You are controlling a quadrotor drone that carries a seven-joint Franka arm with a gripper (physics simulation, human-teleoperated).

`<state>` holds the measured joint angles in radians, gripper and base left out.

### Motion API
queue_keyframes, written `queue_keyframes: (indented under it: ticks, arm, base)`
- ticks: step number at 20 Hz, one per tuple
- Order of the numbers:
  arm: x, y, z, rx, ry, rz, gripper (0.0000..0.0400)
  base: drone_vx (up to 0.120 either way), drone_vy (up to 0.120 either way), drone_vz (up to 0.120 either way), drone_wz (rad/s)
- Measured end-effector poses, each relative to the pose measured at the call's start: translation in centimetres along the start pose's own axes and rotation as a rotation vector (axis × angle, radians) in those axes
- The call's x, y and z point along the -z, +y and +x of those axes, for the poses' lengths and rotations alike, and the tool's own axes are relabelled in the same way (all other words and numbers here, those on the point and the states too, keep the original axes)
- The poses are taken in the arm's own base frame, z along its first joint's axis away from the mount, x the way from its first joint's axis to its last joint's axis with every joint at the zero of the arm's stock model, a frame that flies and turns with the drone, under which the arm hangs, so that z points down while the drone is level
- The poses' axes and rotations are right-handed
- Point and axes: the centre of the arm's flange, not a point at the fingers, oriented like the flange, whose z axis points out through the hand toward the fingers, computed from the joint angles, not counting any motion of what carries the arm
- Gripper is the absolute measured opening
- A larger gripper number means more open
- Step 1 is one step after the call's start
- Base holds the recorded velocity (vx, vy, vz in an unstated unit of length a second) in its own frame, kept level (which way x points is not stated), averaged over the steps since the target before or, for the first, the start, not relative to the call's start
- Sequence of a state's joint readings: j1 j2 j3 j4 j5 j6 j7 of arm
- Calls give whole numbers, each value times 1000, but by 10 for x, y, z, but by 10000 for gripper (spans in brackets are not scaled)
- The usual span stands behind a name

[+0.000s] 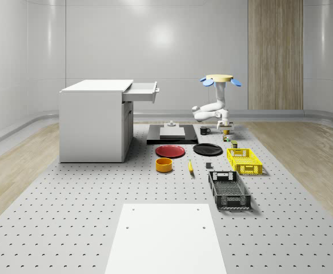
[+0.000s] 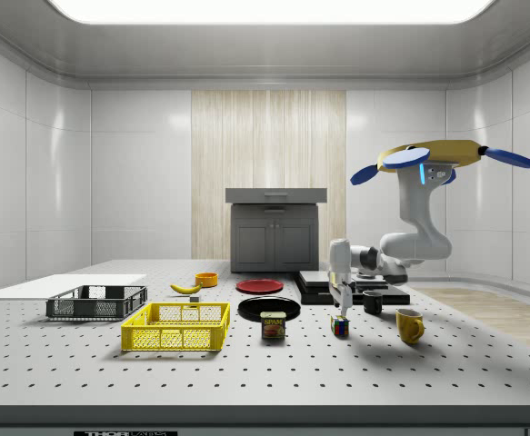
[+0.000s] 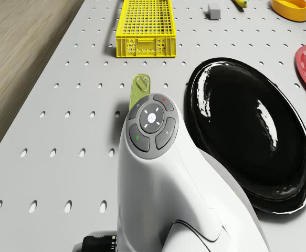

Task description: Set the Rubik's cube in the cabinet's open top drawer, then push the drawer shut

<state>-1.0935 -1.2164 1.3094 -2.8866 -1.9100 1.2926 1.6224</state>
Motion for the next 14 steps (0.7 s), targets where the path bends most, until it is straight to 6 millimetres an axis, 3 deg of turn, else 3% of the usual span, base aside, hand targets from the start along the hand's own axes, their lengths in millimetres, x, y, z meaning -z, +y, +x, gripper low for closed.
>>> queue_keyframes:
  ticks: [14]
  arm:
    - [-44,2,2,0,0,0,400]
  base:
    - [0,0,0,0]
